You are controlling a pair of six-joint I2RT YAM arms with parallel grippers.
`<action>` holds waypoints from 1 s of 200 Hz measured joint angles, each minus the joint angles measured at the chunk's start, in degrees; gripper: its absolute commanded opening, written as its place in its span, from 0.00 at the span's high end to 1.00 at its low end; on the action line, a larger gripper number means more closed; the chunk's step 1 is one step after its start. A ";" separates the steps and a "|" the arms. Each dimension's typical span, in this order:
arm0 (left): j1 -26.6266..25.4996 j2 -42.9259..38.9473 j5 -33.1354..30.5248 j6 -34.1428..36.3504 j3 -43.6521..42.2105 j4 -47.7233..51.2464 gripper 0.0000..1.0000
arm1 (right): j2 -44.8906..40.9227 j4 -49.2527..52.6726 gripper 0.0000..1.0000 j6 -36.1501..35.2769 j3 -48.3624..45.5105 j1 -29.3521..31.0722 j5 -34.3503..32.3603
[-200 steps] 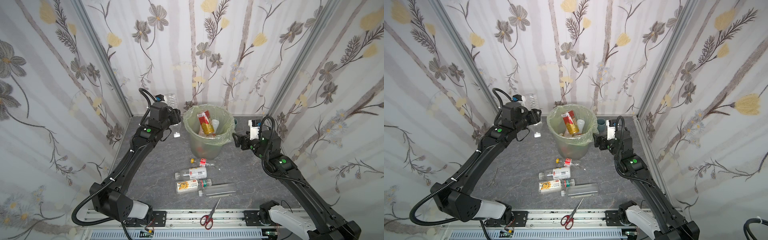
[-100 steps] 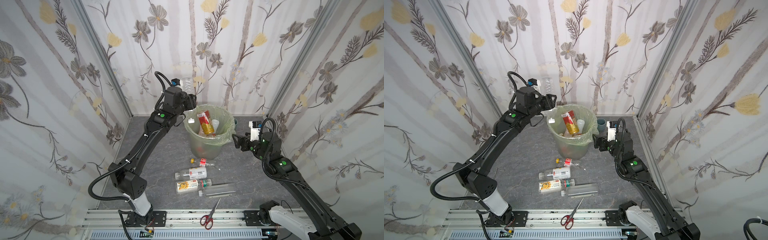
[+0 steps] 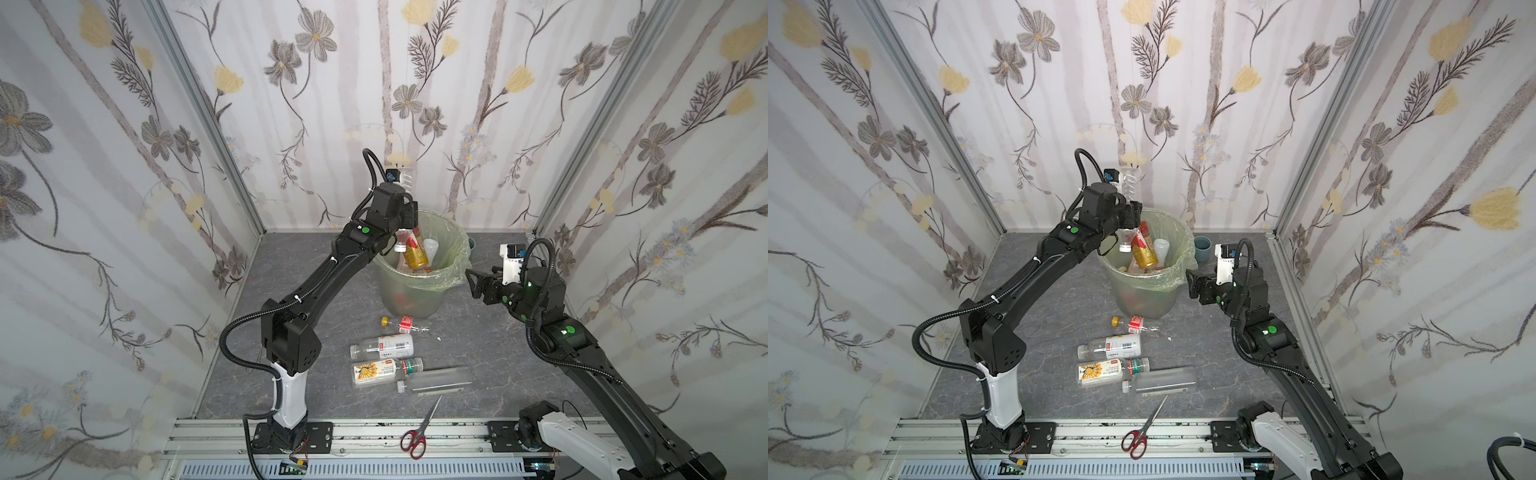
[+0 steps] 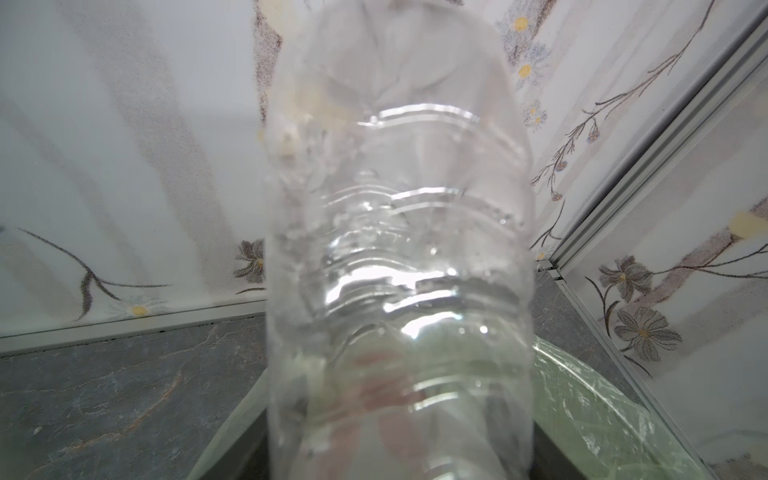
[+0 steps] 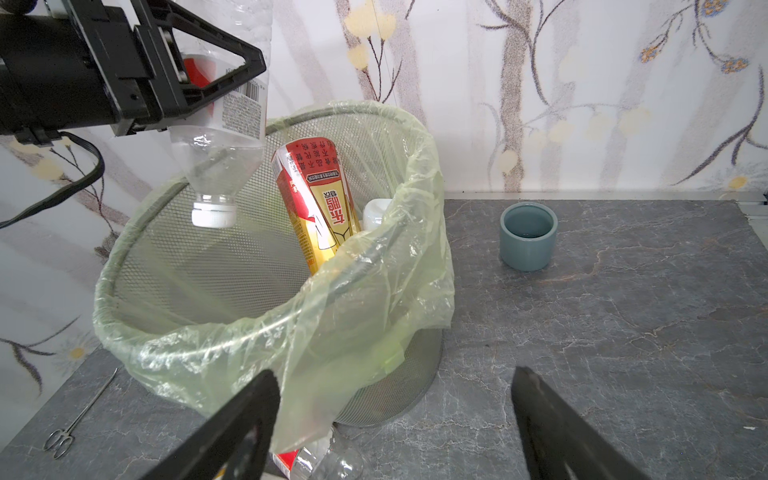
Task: Put the plastic bottles in the bin
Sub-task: 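Lift the clear bottle with the left gripper and drop it into the bin, then withdraw the left gripper while the right gripper moves toward the bottles near the robot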
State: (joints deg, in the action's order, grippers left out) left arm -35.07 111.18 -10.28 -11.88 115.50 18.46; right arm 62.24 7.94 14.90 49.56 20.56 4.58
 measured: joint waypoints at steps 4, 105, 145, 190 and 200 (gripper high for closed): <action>-0.11 -0.07 -0.35 0.15 -0.59 -0.81 0.30 | 0.00 0.00 0.12 0.00 0.00 0.00 0.00; -1.60 -11.39 -5.11 8.90 -27.36 -22.23 0.26 | 0.76 -0.20 0.12 0.07 -0.07 0.00 0.02; -1.68 -14.36 -5.57 9.38 -29.05 -23.37 0.16 | 1.29 -0.31 0.12 0.63 -0.07 0.00 0.04; -1.20 -22.43 -6.21 9.31 -33.16 -25.14 0.14 | 1.40 -0.04 0.12 0.44 -0.07 0.07 0.04; -0.85 -24.50 -6.23 8.92 -34.75 -25.03 0.14 | 1.22 0.07 0.12 0.42 -0.07 0.07 0.09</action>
State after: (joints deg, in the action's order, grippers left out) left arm -35.92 86.67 -16.51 -2.96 80.75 -6.57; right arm 63.46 8.01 15.31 49.50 20.62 4.67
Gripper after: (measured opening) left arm 0.861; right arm 0.879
